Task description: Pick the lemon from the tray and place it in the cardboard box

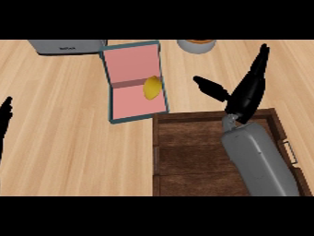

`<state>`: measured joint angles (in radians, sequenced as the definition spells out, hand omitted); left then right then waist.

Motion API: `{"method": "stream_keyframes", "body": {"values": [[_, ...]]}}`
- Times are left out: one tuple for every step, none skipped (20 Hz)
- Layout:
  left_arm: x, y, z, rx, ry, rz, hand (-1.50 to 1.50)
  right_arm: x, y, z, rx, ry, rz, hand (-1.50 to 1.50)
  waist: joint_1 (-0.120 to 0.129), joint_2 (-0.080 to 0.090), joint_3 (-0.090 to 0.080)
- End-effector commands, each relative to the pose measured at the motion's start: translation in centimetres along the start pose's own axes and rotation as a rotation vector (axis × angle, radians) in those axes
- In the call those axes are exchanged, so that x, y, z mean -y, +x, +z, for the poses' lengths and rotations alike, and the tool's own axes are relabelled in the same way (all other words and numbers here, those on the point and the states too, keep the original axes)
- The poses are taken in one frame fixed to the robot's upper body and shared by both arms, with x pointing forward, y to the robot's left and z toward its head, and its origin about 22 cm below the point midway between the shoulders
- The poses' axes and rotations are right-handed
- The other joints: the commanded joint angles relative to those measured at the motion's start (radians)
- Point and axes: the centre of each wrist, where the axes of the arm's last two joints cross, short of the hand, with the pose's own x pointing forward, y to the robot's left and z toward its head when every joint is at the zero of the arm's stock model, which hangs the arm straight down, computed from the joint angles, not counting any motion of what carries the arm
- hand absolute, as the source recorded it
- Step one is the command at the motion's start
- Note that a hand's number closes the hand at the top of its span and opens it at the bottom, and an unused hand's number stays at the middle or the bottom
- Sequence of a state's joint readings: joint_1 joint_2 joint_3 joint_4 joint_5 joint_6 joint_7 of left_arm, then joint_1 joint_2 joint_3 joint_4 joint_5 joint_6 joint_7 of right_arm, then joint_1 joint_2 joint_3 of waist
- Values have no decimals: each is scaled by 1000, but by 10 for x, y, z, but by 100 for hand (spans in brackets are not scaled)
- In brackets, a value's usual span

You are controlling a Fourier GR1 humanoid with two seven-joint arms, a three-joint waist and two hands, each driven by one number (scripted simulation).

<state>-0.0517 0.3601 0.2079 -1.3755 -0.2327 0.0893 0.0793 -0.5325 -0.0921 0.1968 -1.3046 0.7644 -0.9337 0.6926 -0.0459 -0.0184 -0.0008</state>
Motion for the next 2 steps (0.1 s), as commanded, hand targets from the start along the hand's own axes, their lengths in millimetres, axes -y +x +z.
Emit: {"method": "stream_keyframes", "body": {"values": [[-5,-2,-5,-11,1,-6,0,48,-10,20,-2,64,67,-150,2,5,-1],[-4,-15,5,-1,20,8,0,61,-8,27,-12,82,60,-150,-3,1,-1]]}}
